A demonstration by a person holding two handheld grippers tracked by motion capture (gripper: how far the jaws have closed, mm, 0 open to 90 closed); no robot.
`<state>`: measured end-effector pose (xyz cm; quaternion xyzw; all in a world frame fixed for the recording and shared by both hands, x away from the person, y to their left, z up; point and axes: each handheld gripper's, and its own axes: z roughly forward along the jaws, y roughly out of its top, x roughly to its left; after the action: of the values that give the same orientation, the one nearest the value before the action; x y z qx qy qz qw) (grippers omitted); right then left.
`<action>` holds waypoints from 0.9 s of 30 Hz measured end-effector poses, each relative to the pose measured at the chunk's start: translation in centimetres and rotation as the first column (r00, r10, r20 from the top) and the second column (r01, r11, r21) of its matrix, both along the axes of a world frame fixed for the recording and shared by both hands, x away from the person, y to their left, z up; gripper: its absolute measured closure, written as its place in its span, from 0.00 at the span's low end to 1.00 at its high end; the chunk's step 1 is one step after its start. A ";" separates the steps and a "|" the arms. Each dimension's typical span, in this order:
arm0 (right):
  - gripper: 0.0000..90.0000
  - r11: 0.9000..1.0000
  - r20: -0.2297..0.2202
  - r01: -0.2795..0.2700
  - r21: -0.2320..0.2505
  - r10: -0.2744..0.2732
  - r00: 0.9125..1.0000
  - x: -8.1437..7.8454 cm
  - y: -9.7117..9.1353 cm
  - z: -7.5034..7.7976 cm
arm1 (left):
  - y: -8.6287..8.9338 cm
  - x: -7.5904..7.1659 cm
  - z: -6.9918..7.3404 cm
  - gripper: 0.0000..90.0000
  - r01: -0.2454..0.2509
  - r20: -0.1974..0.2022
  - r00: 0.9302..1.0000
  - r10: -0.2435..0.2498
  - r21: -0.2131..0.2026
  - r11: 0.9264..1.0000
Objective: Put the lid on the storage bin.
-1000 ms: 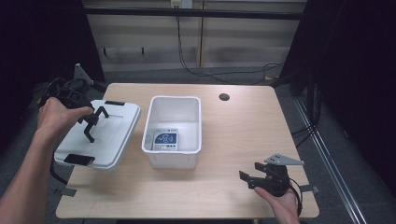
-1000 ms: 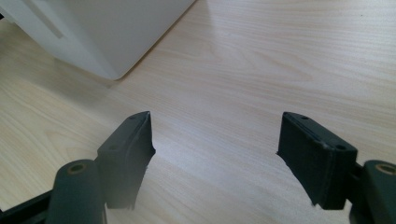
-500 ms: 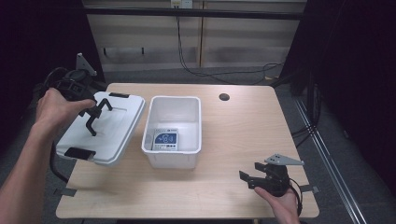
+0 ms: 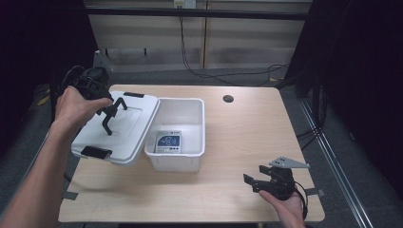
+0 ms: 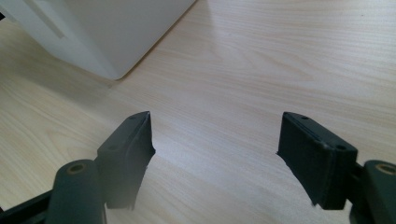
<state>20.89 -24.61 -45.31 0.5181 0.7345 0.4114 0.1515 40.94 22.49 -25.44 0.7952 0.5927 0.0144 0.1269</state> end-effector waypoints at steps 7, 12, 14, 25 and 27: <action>0.29 1.000 0.000 -0.003 0.002 0.003 1.000 0.0 0.0 0.0 | -2.0 0.5 -0.4 0.94 0.014 -0.013 1.000 -0.013 0.015 1.000; 0.29 1.000 0.002 -0.004 0.003 0.004 1.000 0.0 0.0 0.0 | -3.6 0.7 -0.7 0.94 0.027 -0.016 1.000 -0.027 0.018 0.999; 0.29 1.000 0.004 -0.005 0.003 0.005 1.000 0.0 0.0 0.0 | -4.0 0.8 -0.8 0.94 0.036 -0.025 0.999 -0.035 0.010 0.999; 0.29 1.000 0.004 -0.009 0.004 0.009 1.000 -0.1 0.1 0.0 | -6.7 0.8 0.1 0.94 0.052 -0.016 0.999 -0.052 -0.007 0.999; 0.29 1.000 0.003 -0.007 0.004 0.007 1.000 -0.1 0.0 0.0 | -7.0 0.9 0.0 0.94 0.043 -0.013 0.999 -0.043 -0.003 0.999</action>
<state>20.82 -24.56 -45.28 0.5151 0.7352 0.4143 0.1499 41.85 15.45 -25.48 0.8076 0.5765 0.0055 0.1244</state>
